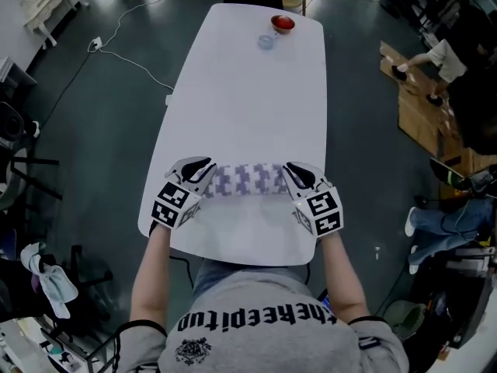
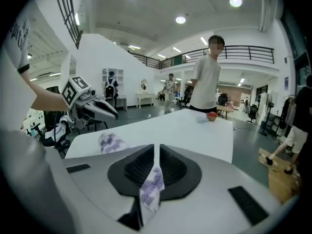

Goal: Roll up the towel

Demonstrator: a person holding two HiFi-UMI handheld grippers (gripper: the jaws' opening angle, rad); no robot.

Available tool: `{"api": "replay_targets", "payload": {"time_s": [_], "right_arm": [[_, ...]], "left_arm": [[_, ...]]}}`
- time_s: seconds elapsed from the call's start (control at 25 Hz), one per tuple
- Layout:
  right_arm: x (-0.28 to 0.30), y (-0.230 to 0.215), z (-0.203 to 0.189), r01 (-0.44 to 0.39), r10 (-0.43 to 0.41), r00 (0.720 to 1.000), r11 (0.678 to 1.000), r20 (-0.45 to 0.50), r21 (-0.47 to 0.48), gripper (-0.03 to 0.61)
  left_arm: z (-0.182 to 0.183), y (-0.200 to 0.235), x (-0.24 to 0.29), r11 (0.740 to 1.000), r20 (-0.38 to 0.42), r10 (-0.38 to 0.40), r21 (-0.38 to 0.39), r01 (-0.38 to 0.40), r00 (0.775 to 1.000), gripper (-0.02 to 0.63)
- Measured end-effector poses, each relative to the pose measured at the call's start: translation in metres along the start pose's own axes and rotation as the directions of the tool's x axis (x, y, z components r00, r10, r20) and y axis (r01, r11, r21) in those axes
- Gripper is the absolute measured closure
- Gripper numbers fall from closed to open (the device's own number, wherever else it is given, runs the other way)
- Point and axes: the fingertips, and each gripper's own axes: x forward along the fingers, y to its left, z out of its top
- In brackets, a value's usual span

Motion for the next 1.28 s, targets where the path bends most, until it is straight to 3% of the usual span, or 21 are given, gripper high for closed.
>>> {"api": "replay_targets", "payload": {"time_s": [0.04,0.12,0.32,0.6,1.0,1.28], "right_arm": [[-0.005,0.002,0.006,0.015,-0.015,1.0,1.0,0.026,-0.006,0.552],[-0.014,0.005,0.02,0.036,-0.034,0.996,0.999,0.08,-0.018,0.573],[-0.047,0.013,0.044,0.07,-0.064,0.982,0.997,0.18,-0.027,0.575],[-0.088,0.017,0.077,0.128,-0.12,0.942,0.992,0.312,-0.006,0.575],[-0.143,0.018,0.108,0.204,-0.178,0.882,0.979,0.437,-0.011,0.575],[-0.173,0.02,0.116,0.26,-0.215,0.842,0.965,0.495,-0.023,0.575]], "left_arm": [[0.01,-0.001,-0.006,0.999,0.04,0.035,-0.015,-0.034,0.999,0.578],[0.029,-0.004,-0.016,0.995,0.111,0.096,-0.03,-0.094,0.989,0.599],[0.063,-0.028,-0.05,0.984,0.243,0.179,-0.05,-0.172,0.953,0.609],[0.104,-0.047,-0.098,0.962,0.396,0.274,-0.113,-0.25,0.876,0.609],[0.143,-0.071,-0.143,0.93,0.492,0.352,-0.089,-0.355,0.796,0.609],[0.162,-0.091,-0.16,0.926,0.549,0.348,-0.079,-0.368,0.76,0.609]]}}
